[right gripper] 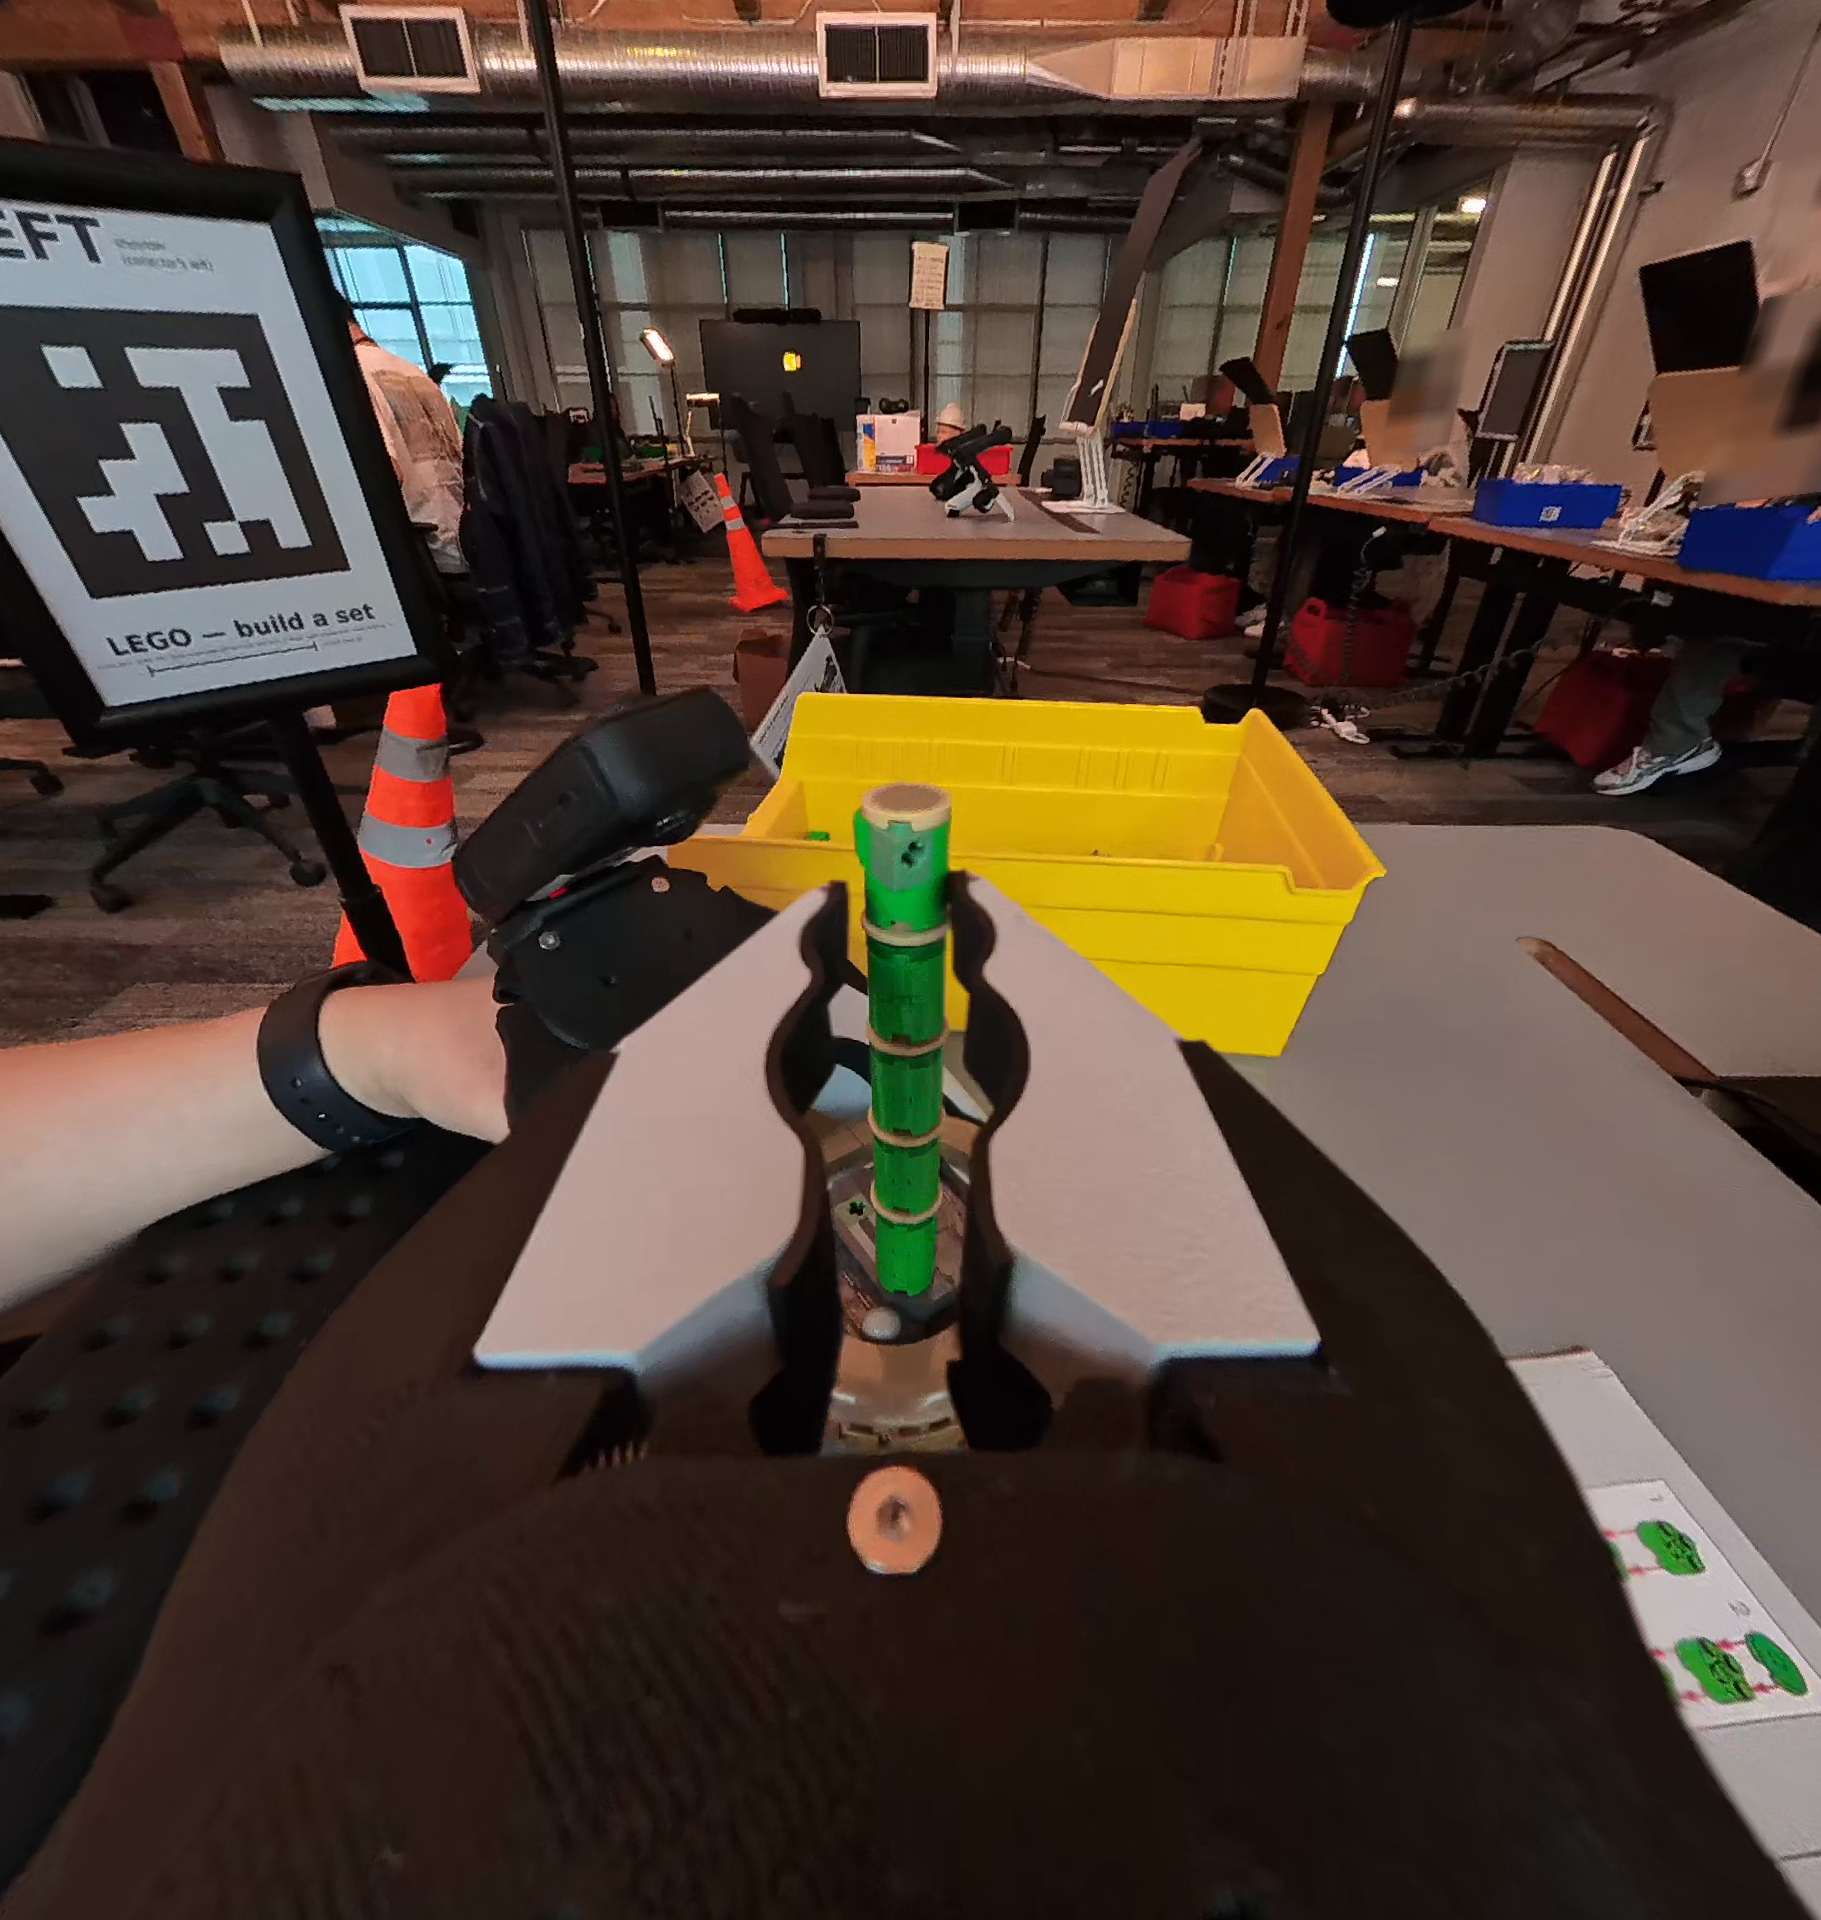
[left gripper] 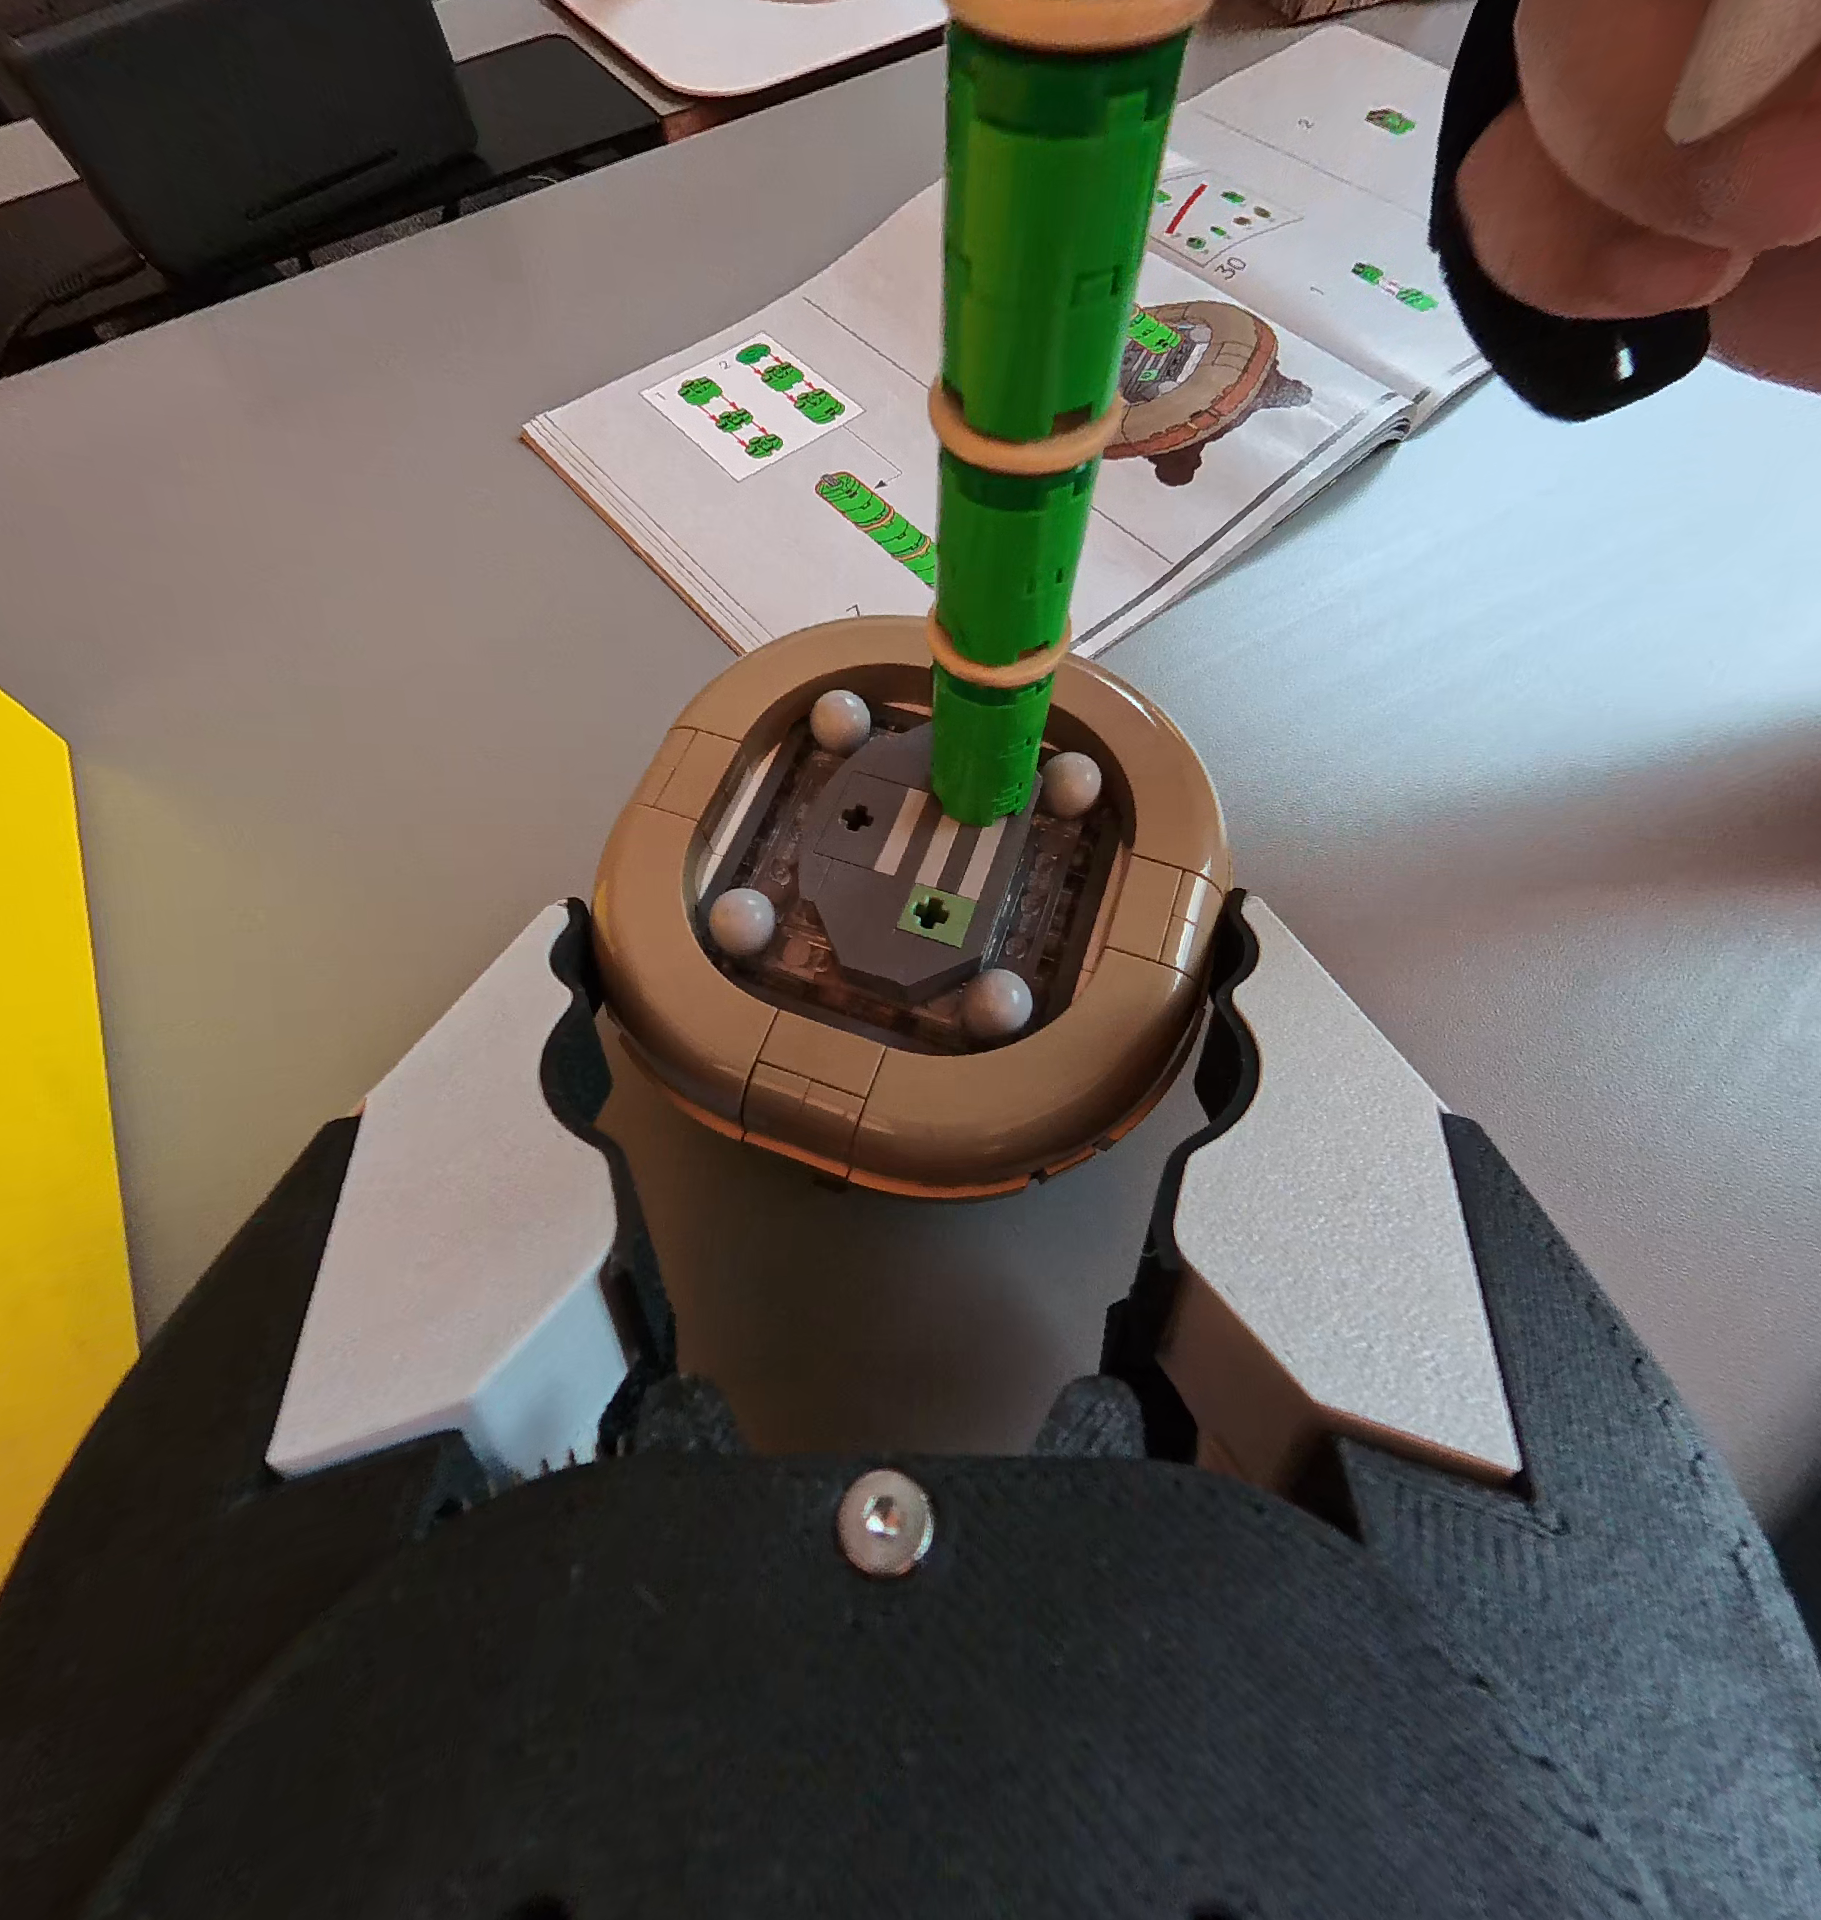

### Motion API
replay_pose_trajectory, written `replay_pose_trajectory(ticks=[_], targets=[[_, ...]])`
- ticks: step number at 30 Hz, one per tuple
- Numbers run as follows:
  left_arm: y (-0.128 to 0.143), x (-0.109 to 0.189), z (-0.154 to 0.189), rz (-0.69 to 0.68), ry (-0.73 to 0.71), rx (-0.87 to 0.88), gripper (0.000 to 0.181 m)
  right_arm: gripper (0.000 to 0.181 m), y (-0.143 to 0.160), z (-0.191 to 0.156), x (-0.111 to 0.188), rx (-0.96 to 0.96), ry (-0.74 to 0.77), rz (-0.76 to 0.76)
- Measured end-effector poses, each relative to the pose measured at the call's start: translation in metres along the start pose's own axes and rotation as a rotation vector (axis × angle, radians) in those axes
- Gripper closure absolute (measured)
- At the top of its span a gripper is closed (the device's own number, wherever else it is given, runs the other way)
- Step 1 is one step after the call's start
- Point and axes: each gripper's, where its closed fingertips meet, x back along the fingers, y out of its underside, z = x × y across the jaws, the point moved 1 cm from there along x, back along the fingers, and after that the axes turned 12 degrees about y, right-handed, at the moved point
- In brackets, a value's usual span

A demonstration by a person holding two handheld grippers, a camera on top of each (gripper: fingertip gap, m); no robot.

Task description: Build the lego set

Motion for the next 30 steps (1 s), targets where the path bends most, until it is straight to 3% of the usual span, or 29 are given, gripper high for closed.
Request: replay_pose_trajectory(ticks=[12, 21, 23, 24, 26, 28, 30], targets=[[0.000, 0.000, 0.000, -0.002, 0.000, -0.001, 0.065, 0.166, -0.003, 0.003, 0.002, -0.079, -0.024, 0.021], [0.000, 0.000, 0.000, 0.000, 0.000, 0.000, 0.065, 0.166, -0.004, -0.001, 0.002, -0.037, -0.024, 0.025], [0.000, 0.000, 0.000, 0.001, 0.000, 0.000, 0.065, 0.140, -0.010, 0.000, 0.005, -0.020, -0.022, 0.040], [0.000, 0.000, 0.000, 0.001, 0.001, 0.000, 0.065, 0.131, -0.018, 0.001, 0.009, -0.028, -0.028, 0.055], [0.000, 0.000, 0.000, 0.003, 0.001, 0.000, 0.065, 0.130, -0.040, 0.012, 0.026, -0.032, -0.025, 0.081], [0.000, 0.000, 0.000, 0.003, 0.001, -0.001, 0.065, 0.129, -0.066, 0.039, 0.052, -0.018, 0.068, 0.069], [0.000, 0.000, 0.000, 0.002, 0.000, -0.001, 0.065, 0.128, -0.086, 0.070, 0.088, -0.012, 0.234, -0.048]])
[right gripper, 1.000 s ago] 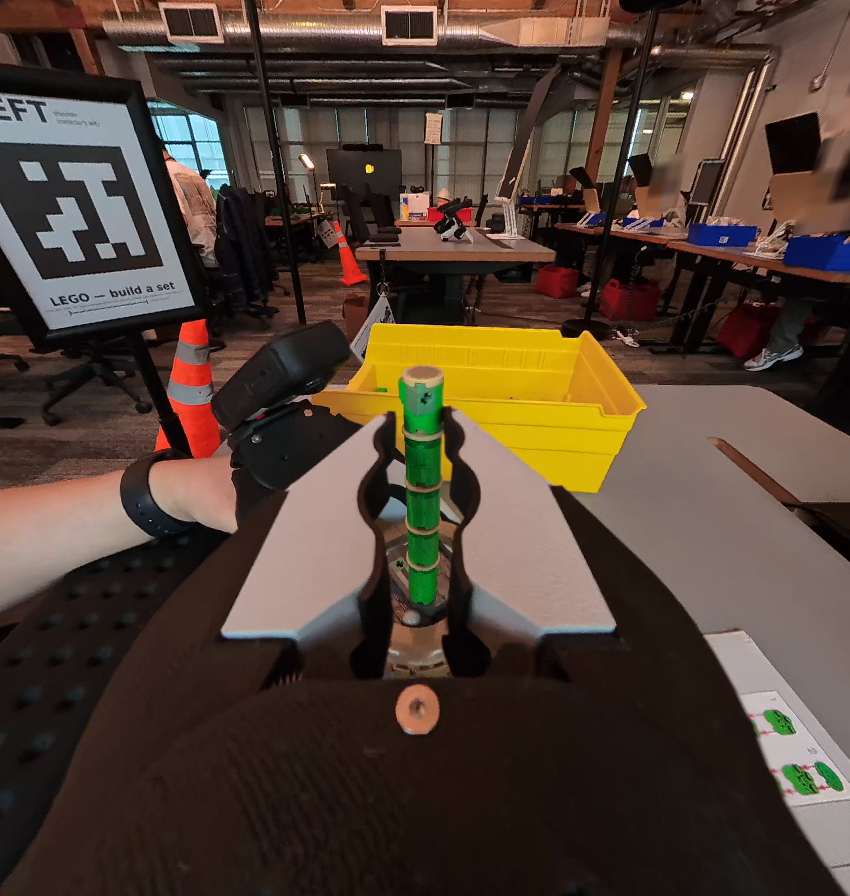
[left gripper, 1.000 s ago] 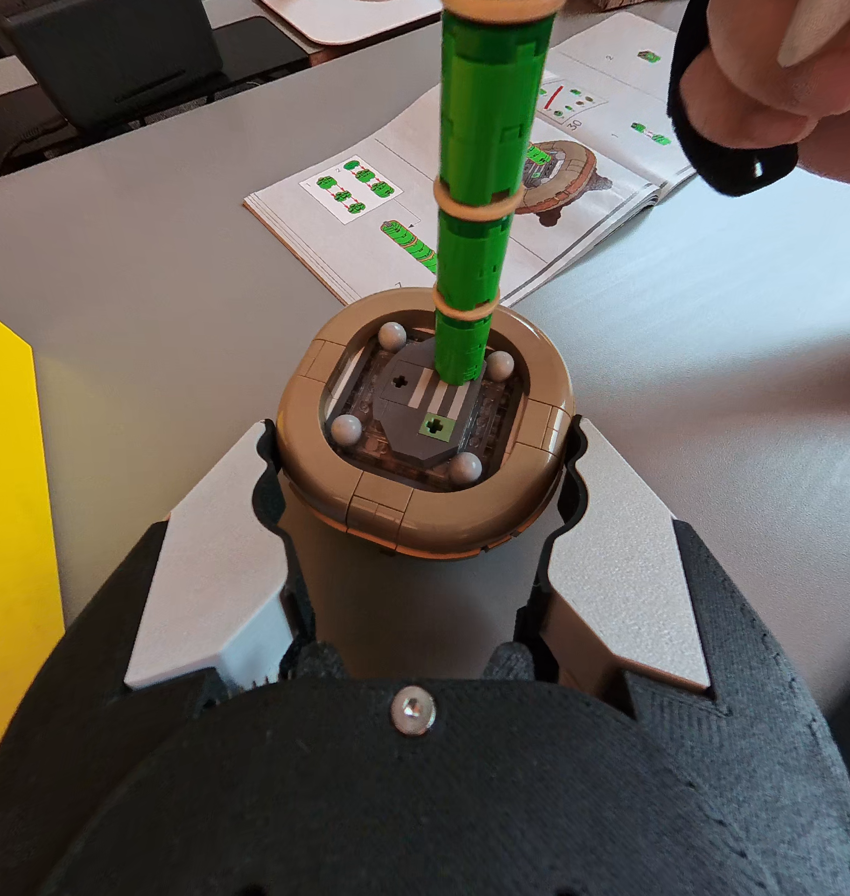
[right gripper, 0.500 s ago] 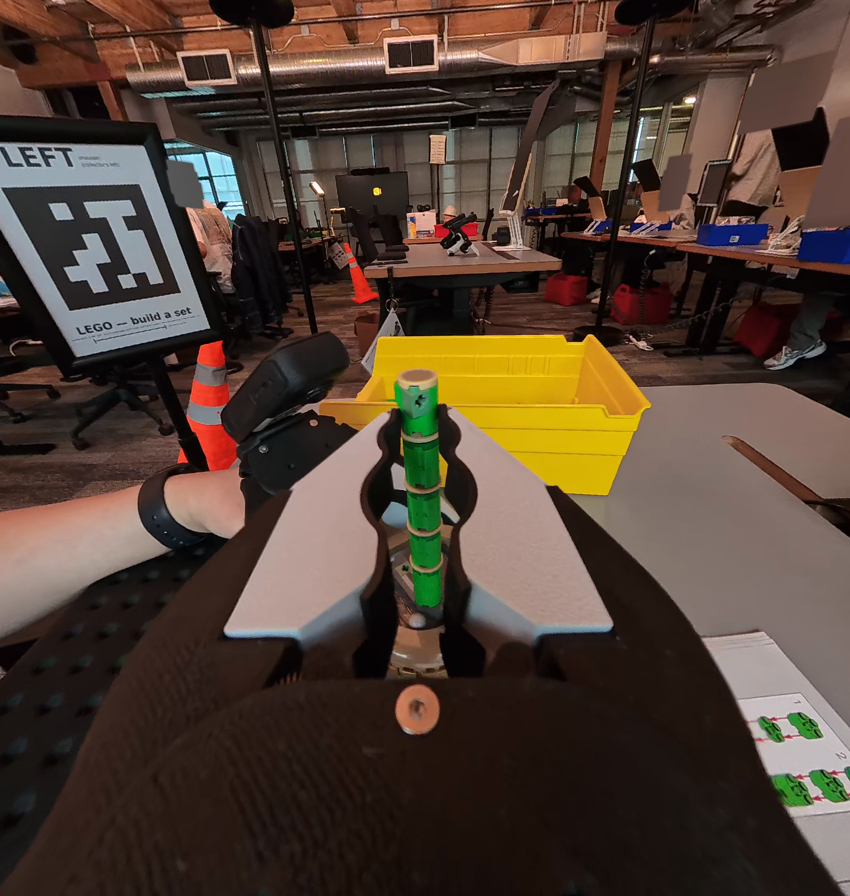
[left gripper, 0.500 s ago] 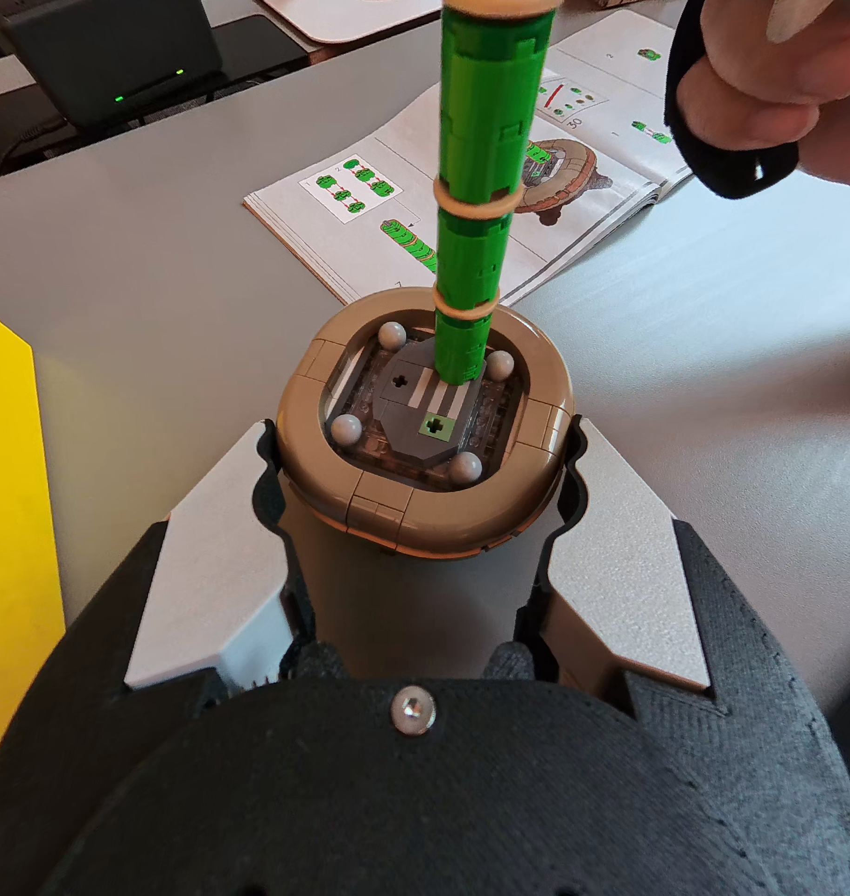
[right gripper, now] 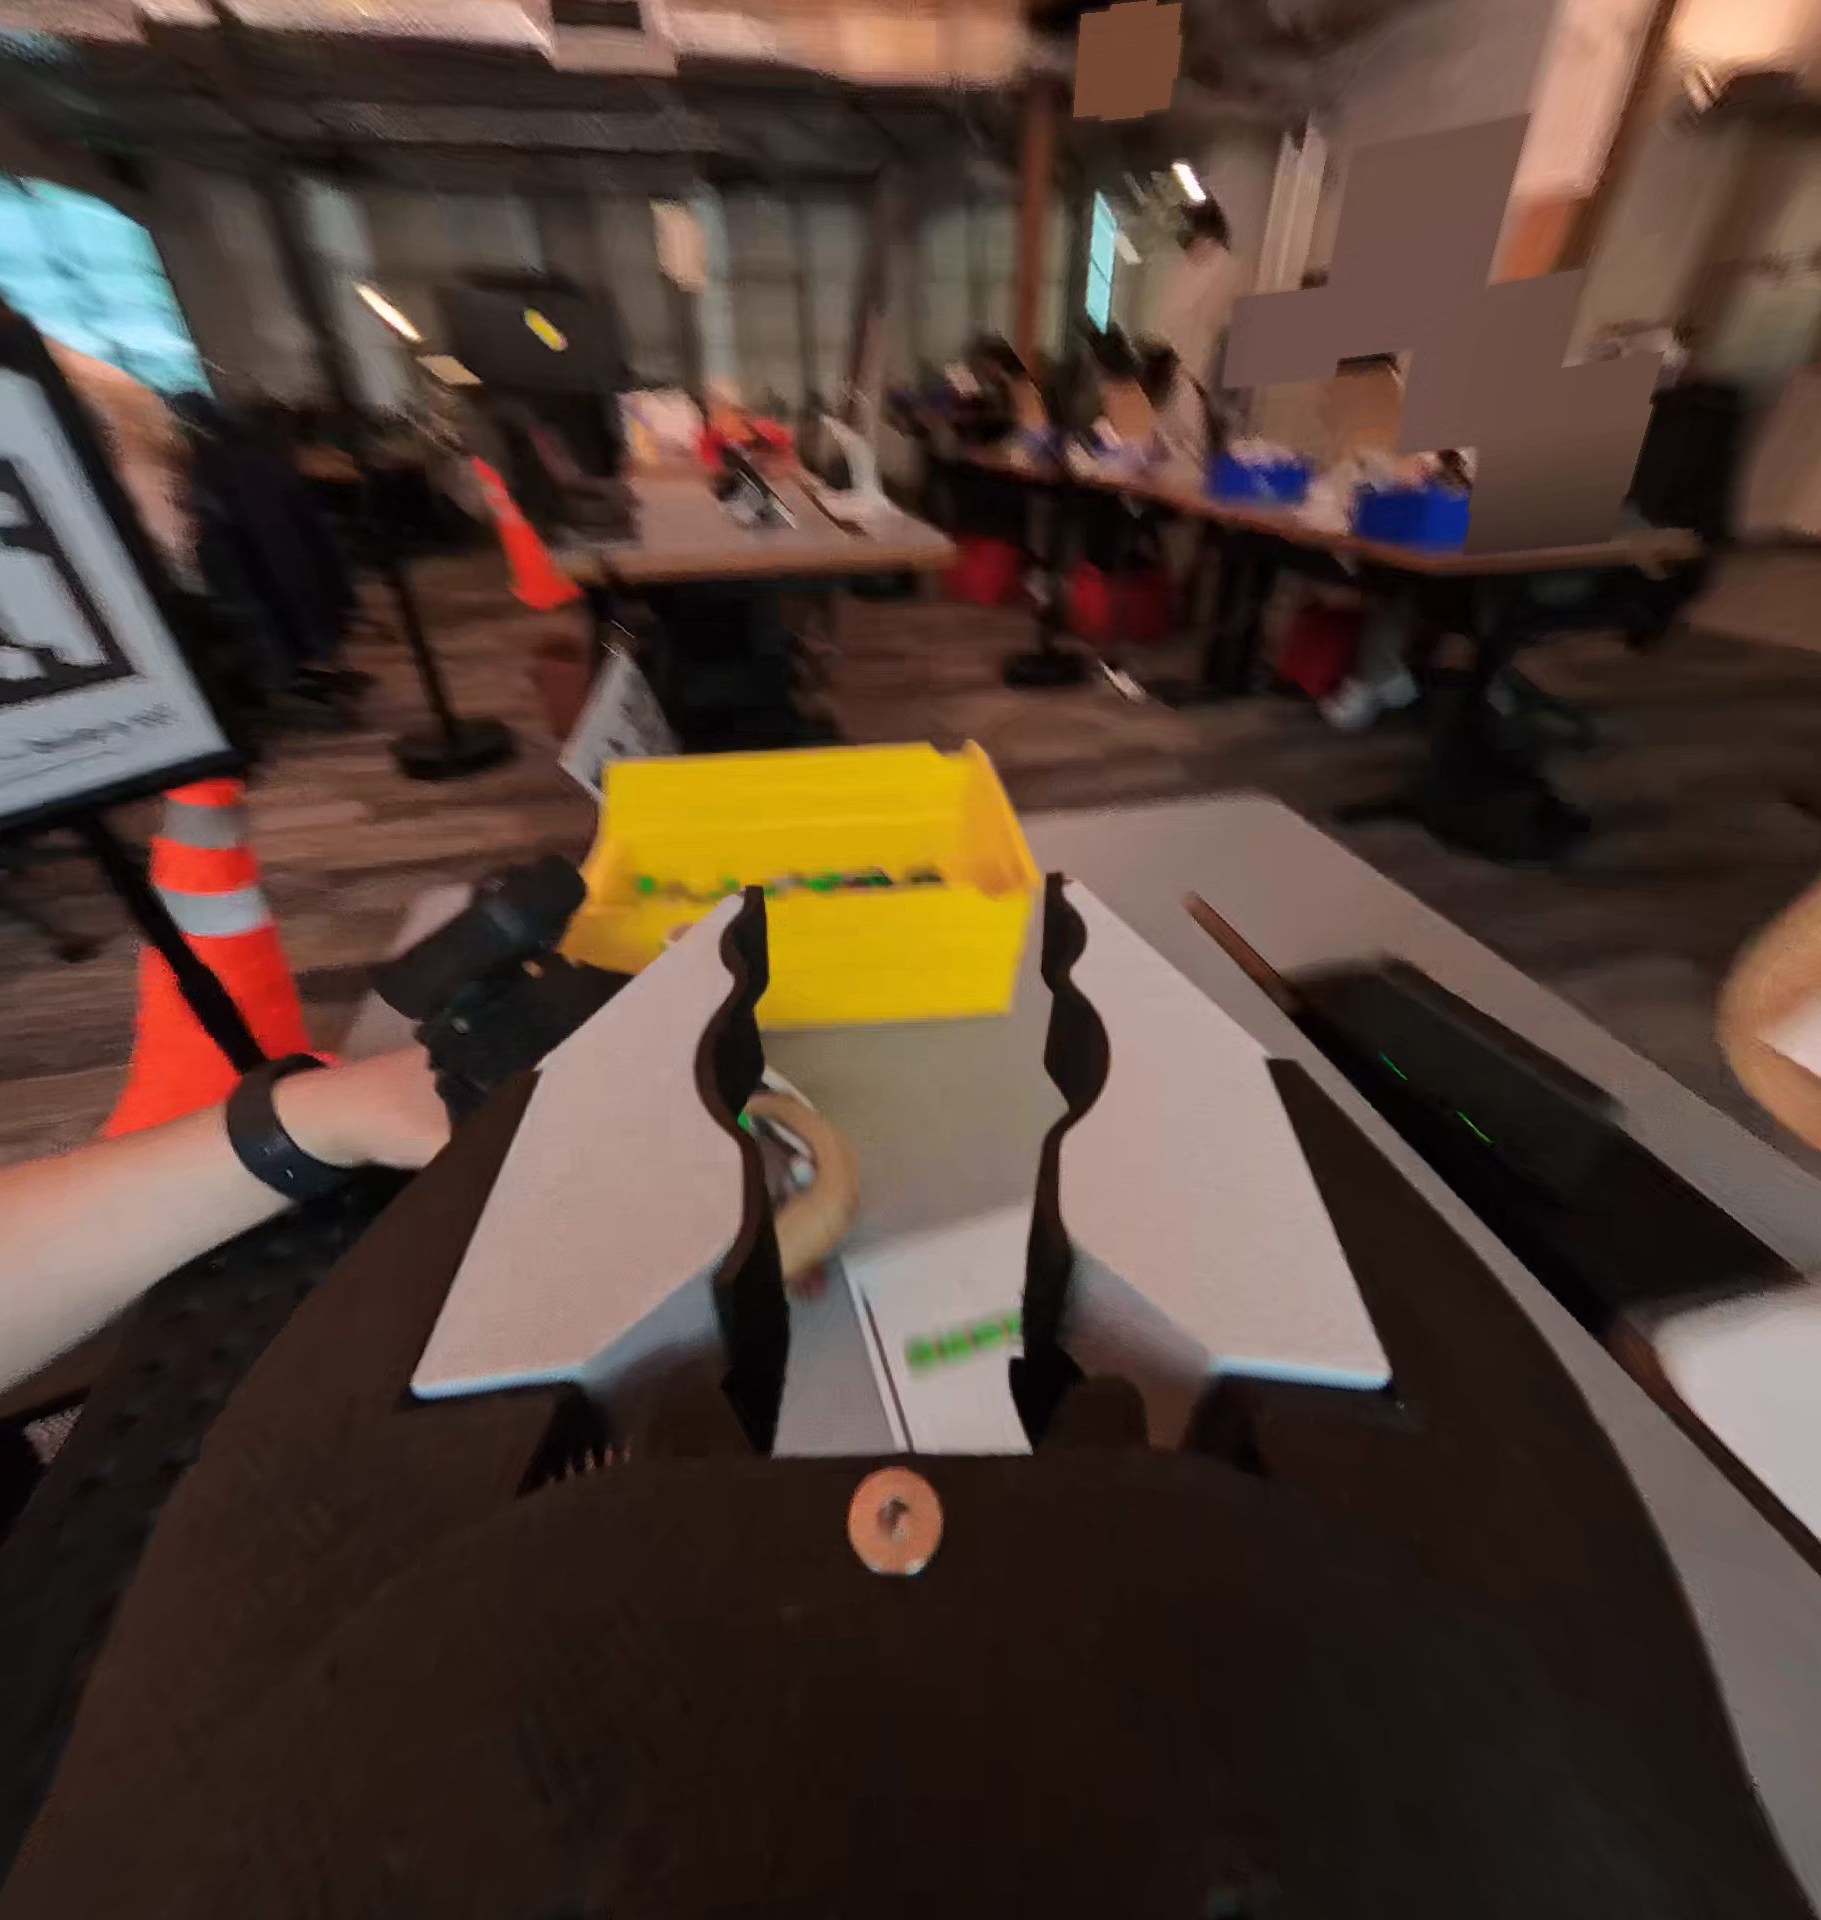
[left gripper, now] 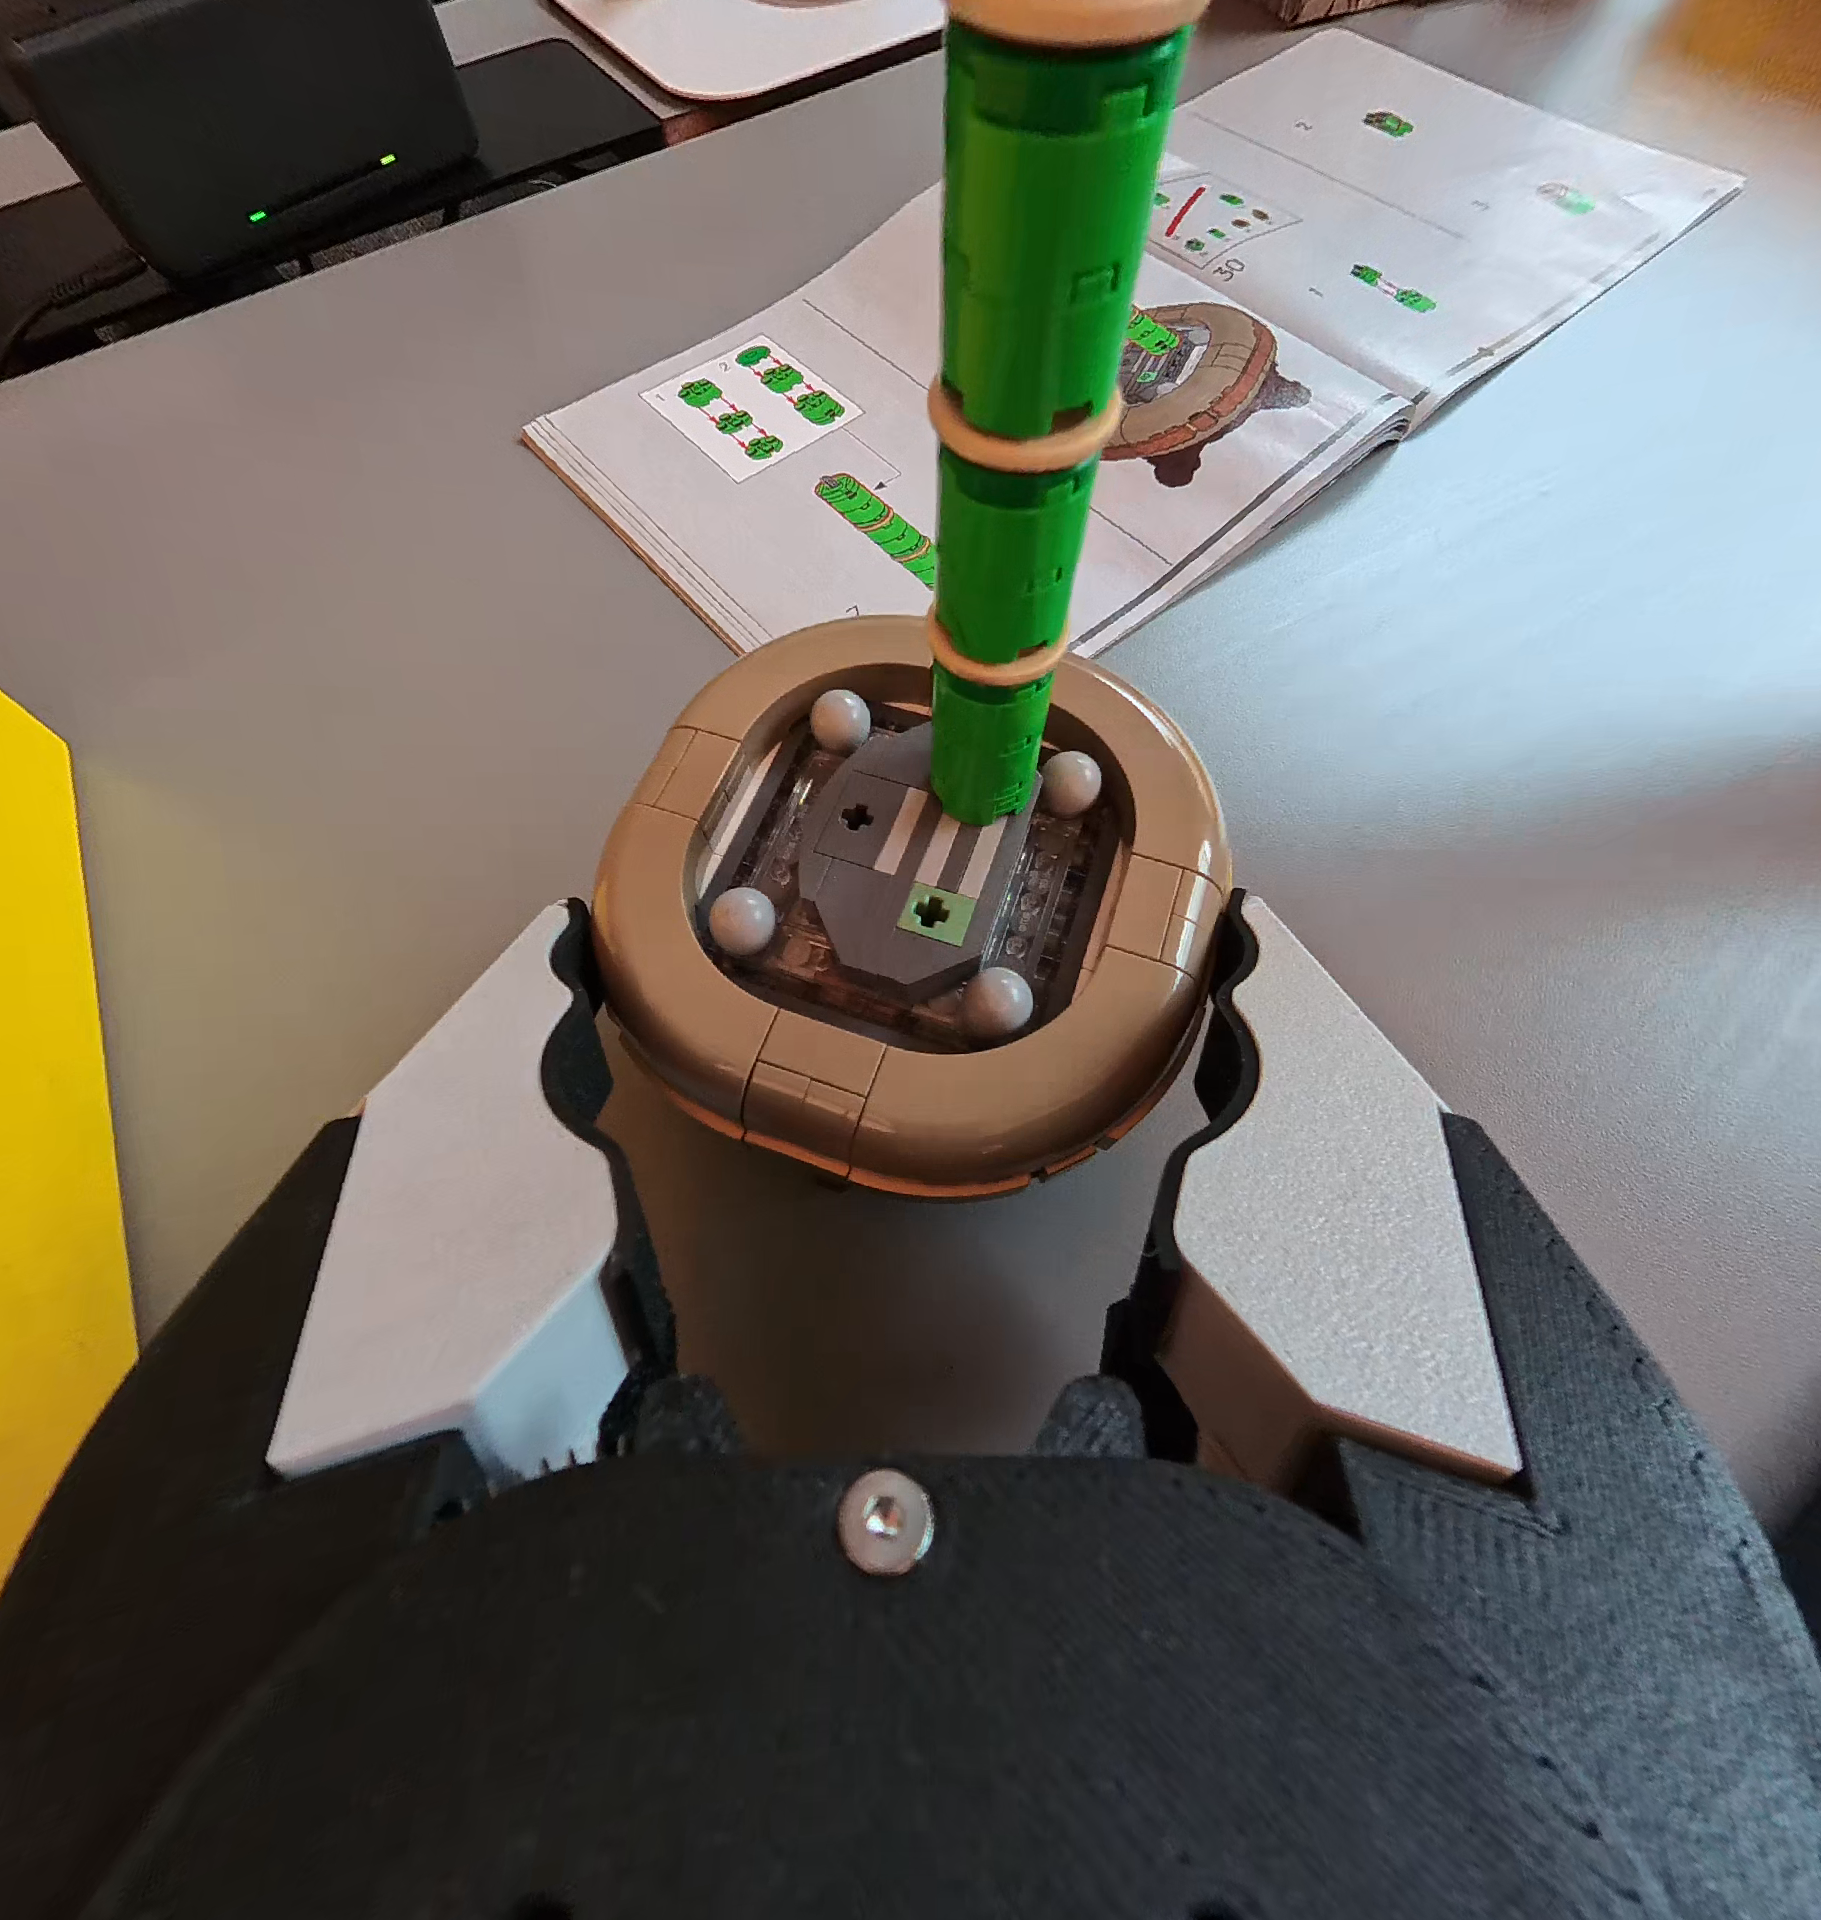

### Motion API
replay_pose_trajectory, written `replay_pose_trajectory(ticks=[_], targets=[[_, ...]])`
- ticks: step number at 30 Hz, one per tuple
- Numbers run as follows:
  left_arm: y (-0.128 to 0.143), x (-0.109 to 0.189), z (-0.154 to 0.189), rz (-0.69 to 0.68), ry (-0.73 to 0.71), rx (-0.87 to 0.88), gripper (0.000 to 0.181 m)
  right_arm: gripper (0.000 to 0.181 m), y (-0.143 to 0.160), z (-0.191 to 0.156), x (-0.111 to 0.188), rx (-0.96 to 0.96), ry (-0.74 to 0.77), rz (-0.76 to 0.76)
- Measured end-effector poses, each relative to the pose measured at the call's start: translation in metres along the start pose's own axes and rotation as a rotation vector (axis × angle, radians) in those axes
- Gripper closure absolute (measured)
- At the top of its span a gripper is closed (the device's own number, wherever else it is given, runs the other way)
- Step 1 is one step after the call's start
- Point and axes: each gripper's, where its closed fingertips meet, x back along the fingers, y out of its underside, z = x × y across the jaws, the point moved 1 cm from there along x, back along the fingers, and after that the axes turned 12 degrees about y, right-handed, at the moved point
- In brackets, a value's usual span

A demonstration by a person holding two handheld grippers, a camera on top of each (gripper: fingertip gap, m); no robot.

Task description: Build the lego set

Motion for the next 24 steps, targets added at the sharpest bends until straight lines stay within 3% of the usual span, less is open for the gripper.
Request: replay_pose_trajectory(ticks=[2, 5, 7, 10, 14, 24], targets=[[0.000, 0.000, 0.000, 0.001, 0.000, -0.001, 0.065, 0.128, 0.000, 0.026, 0.040, 0.040, 0.181, -0.249], [0.000, 0.000, 0.000, 0.000, 0.002, -0.004, 0.065, 0.129, 0.037, 0.052, 0.125, 0.145, 0.537, -0.710], [0.000, 0.000, 0.000, 0.002, -0.001, -0.004, 0.065, 0.129, 0.061, 0.040, 0.164, 0.152, 0.595, -0.911], [0.001, 0.000, 0.001, -0.002, -0.011, -0.011, 0.065, 0.132, 0.083, 0.017, 0.188, 0.135, 0.575, -1.066], [0.000, -0.001, 0.000, -0.011, -0.035, -0.032, 0.062, 0.125, 0.098, 0.019, 0.208, 0.261, 0.648, -1.212], [-0.002, -0.006, -0.003, -0.021, -0.078, -0.057, 0.060, 0.130, 0.106, 0.046, 0.225, 0.344, 0.693, -1.295]])
